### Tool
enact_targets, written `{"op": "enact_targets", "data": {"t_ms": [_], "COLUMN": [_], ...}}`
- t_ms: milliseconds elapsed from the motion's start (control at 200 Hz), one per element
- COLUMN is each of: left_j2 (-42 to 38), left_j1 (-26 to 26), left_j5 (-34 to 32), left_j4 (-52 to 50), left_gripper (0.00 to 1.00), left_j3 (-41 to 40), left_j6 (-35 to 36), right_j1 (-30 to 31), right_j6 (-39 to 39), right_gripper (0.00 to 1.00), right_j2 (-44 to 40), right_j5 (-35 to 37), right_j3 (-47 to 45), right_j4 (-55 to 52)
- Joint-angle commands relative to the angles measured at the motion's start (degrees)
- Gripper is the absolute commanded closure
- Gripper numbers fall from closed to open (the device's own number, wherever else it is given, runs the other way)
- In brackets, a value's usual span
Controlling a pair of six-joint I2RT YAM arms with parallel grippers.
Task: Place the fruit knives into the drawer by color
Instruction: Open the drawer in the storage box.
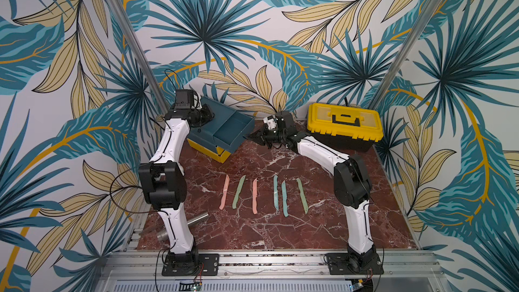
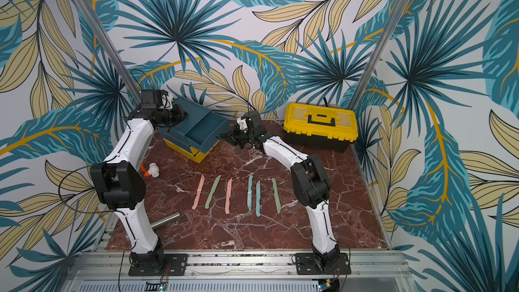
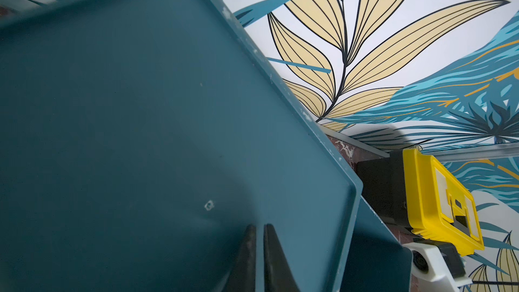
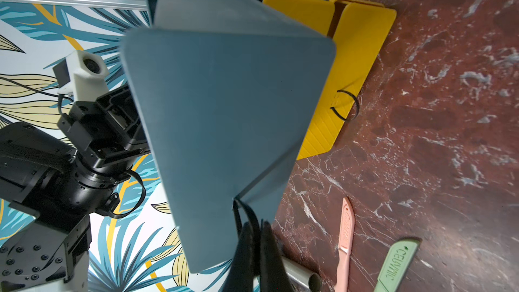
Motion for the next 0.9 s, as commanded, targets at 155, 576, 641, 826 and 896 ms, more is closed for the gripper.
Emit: {"op": "enact_targets", "data": {"t_ms": [155, 576, 641, 826, 896], "left_j2": [2.25, 1.62, 1.19, -0.53, -1.12], "left_j1": [1.2, 1.16, 1.15, 1.1, 0.75], "left_j5": [-2.34, -0.42, 0.13, 0.58, 0.5], "left_j4": [-9.44, -9.81, -9.96, -9.96, -10.59], "left_gripper": [0.89, 0.59, 0.48, 0.24, 0.17], "left_j3": [-3.51, -2.27, -2.0, -1.02, 0.12], "left_j6": [-0.51, -1.92, -2.0, -1.75, -1.2], "right_j1": [-1.36, -4.03, -4.14, -3.9, -3.74], "right_j6": [-4.49, -15.99, -21.52, -32.72, -35.0], "right_gripper": [0.84, 0.14, 0.14, 0.15, 0.16], "right_j2": [-4.28, -14.31, -16.13, -19.67, -22.26], "right_j5": [-0.73, 4.92, 7.87, 15.53, 17.91], "right_j3": [-0.85, -2.38, -1.94, -5.96, -10.7], "right_j4": [-7.06, -28.66, -37.43, -56.44, -58.06]}}
